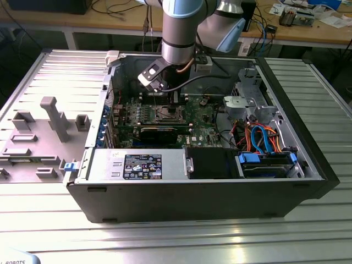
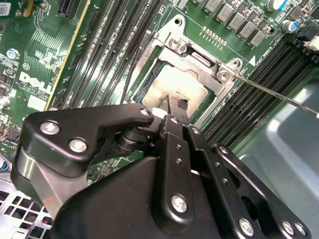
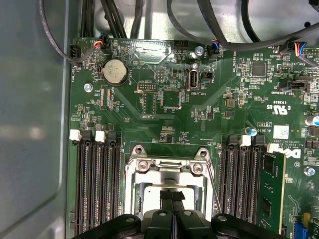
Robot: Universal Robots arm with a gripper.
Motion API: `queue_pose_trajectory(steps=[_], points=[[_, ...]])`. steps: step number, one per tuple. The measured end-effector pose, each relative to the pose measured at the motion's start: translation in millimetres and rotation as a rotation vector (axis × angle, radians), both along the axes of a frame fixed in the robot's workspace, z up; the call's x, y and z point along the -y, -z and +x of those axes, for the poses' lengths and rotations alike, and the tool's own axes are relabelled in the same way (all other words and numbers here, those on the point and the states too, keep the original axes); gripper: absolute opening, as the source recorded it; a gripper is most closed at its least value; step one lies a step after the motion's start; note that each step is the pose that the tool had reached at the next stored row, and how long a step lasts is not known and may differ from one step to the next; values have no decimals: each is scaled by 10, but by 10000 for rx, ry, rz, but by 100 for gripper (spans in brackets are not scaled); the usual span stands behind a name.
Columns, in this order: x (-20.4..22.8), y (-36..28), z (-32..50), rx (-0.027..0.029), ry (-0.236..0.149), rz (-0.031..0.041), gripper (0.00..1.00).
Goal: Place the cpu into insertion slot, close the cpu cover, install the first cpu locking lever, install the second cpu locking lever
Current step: 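Install the first cpu locking lever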
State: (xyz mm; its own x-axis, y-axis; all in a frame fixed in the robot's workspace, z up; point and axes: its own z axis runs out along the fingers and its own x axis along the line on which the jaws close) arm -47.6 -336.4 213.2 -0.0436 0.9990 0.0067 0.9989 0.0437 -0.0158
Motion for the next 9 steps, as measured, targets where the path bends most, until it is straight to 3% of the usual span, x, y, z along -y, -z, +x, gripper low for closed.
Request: queue_pose_trajectory(steps=[9], points=[[-1, -109, 0, 0, -1, -55, 11]])
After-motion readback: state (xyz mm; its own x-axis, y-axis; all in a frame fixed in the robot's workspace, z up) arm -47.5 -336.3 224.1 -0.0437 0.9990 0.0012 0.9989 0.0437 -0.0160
